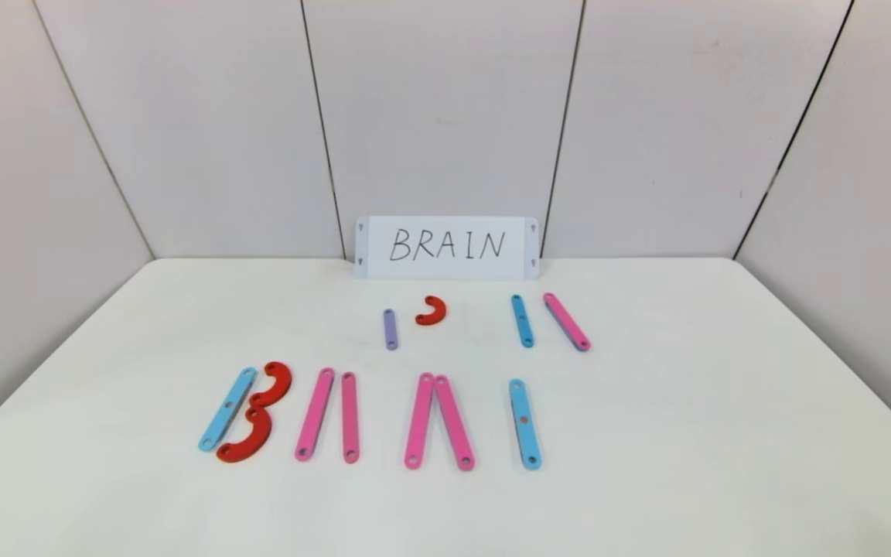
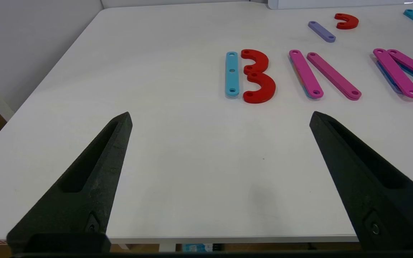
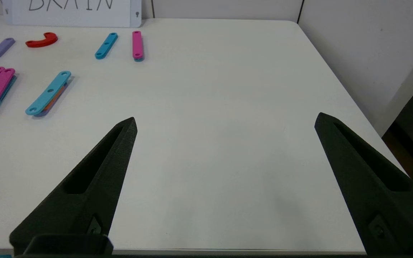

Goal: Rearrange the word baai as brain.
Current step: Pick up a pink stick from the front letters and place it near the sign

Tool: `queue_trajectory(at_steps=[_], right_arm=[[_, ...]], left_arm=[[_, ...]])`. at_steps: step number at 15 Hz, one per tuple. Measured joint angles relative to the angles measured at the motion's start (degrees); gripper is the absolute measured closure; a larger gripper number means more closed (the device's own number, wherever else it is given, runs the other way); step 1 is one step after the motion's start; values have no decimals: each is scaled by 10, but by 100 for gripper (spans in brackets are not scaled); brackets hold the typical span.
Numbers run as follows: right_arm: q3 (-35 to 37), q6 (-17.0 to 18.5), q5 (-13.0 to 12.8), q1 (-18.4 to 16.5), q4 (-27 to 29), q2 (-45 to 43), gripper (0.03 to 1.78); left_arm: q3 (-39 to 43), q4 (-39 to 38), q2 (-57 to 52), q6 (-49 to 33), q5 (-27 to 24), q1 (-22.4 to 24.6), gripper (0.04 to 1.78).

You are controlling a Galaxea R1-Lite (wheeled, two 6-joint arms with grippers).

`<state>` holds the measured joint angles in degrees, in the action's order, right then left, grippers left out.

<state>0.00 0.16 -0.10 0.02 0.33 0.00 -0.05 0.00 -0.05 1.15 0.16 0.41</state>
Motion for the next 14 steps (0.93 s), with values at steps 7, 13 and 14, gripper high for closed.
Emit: queue_trajectory(at_steps=[7,13,14], right_arm=[[0,0,0,0,0,0,7],[0,0,0,0,0,0,7],[0,-1,0,0,-1,0,7]], left_arm=[[0,0,0,-4,0,0,8],[0,1,0,-3,0,0,8],[-1,3,0,-2,1,0,8]])
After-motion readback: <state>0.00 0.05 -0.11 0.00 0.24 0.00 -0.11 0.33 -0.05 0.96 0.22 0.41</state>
